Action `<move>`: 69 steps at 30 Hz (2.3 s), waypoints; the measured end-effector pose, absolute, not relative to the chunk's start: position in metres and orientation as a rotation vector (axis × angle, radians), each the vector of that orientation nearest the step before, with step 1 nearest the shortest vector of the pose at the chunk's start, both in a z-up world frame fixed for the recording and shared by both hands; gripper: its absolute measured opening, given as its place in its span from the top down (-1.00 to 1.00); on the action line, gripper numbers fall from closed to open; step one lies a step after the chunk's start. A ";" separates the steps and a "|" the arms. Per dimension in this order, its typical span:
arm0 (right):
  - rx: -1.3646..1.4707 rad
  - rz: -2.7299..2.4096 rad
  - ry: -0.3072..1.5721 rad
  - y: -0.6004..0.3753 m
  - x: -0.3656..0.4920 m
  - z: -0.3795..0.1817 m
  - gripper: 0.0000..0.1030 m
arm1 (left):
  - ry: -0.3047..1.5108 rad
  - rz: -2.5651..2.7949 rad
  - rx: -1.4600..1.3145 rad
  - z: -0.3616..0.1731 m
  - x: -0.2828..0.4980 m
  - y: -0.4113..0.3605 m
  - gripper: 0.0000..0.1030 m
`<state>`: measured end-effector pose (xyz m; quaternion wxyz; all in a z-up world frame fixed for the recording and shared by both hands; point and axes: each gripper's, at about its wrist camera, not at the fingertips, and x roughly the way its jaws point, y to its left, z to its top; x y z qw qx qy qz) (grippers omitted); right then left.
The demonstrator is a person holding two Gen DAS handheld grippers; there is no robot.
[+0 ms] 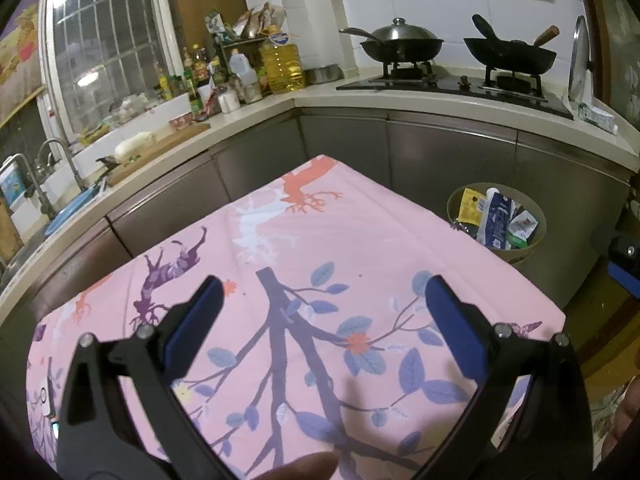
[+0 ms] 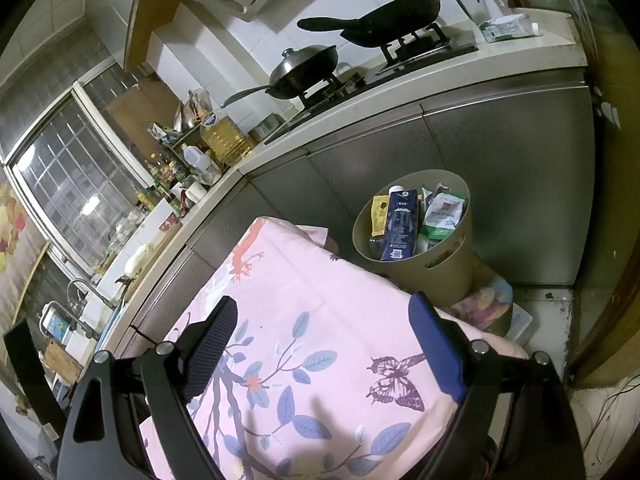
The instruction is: Collect trash
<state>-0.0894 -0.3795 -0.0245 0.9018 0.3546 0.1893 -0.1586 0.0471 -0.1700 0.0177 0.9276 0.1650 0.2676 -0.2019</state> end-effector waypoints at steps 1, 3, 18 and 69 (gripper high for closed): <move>0.734 -0.328 0.391 -0.380 -0.089 -0.024 -0.63 | 0.550 -0.414 0.337 0.018 0.047 -0.170 -0.88; 0.734 -0.328 0.391 -0.379 -0.090 -0.024 -0.63 | 0.552 -0.413 0.336 0.017 0.047 -0.170 -0.88; 0.737 -0.330 0.399 -0.376 -0.088 -0.025 -0.63 | 0.565 -0.422 0.338 0.015 0.048 -0.171 -0.88; 0.736 -0.327 0.420 -0.371 -0.084 -0.034 -0.63 | 0.569 -0.423 0.336 0.015 0.049 -0.170 -0.88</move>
